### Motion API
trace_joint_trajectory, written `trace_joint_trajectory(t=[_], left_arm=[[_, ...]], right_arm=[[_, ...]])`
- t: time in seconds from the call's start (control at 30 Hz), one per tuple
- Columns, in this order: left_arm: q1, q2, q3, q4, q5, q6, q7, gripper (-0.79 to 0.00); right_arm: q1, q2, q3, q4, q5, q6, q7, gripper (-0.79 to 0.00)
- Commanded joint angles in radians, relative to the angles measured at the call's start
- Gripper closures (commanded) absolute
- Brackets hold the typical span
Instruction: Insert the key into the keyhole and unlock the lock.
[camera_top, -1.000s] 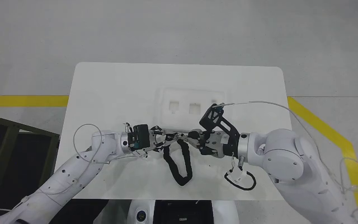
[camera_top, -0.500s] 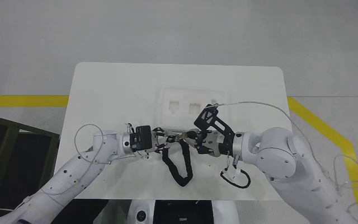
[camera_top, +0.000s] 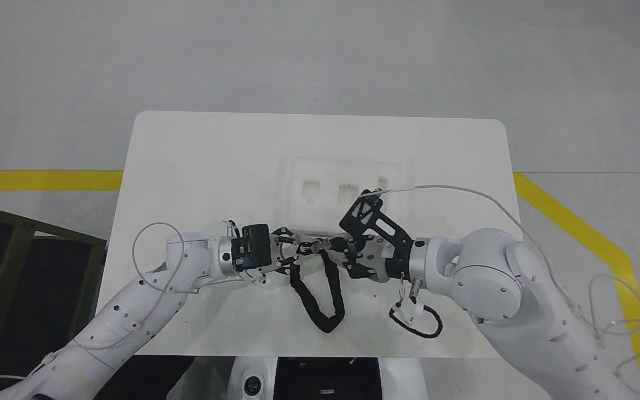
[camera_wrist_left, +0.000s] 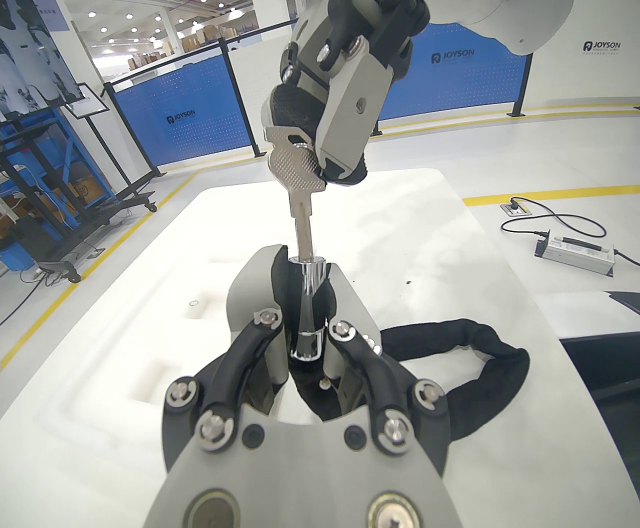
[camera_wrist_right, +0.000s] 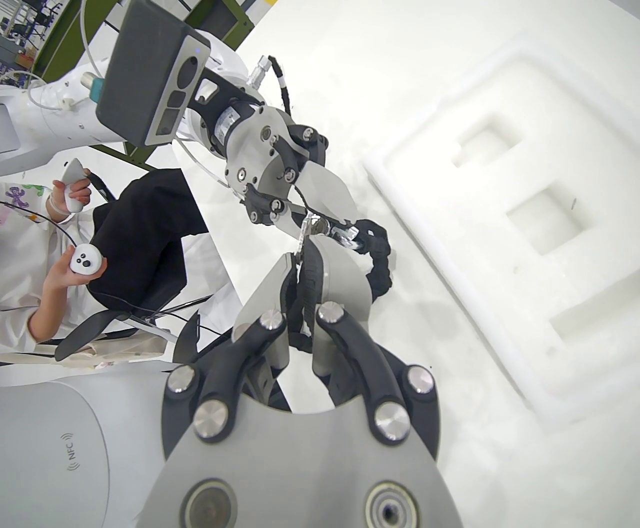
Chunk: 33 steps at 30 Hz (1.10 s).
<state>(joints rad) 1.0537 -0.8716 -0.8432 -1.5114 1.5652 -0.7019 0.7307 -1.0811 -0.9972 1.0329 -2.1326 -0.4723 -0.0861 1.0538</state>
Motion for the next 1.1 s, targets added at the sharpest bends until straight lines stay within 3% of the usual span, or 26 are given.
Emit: trace_joint_trajectory(t=[0.0, 0.33, 0.4, 0.43, 0.47, 0.8, 1.07], left_arm=[[0.002, -0.002, -0.003, 0.005, -0.004, -0.002, 0.001, 0.000], [0.011, -0.009, -0.018, 0.024, -0.033, -0.029, 0.029, 0.000], [0.012, -0.011, -0.019, 0.029, -0.041, -0.041, 0.037, 0.000], [0.011, -0.012, -0.018, 0.032, -0.046, -0.048, 0.041, 0.000], [0.010, -0.013, -0.018, 0.035, -0.050, -0.055, 0.044, 0.000], [-0.015, -0.036, 0.011, 0.068, -0.127, -0.162, 0.008, 0.000], [-0.044, -0.068, 0.052, 0.103, -0.231, -0.220, -0.012, 0.000]], right_arm=[[-0.002, 0.001, 0.006, -0.001, 0.000, -0.002, 0.000, -0.286], [-0.059, 0.013, 0.110, -0.020, -0.016, -0.058, -0.119, -0.268], [-0.085, 0.017, 0.137, -0.025, -0.032, -0.101, -0.162, -0.188], [-0.097, 0.019, 0.150, -0.029, -0.039, -0.122, -0.183, -0.068], [-0.108, 0.021, 0.160, -0.032, -0.049, -0.151, -0.199, 0.000], [-0.206, 0.021, 0.196, -0.024, -0.115, -0.323, -0.472, 0.000], [-0.212, 0.007, 0.129, -0.005, -0.154, -0.352, -0.588, 0.000]])
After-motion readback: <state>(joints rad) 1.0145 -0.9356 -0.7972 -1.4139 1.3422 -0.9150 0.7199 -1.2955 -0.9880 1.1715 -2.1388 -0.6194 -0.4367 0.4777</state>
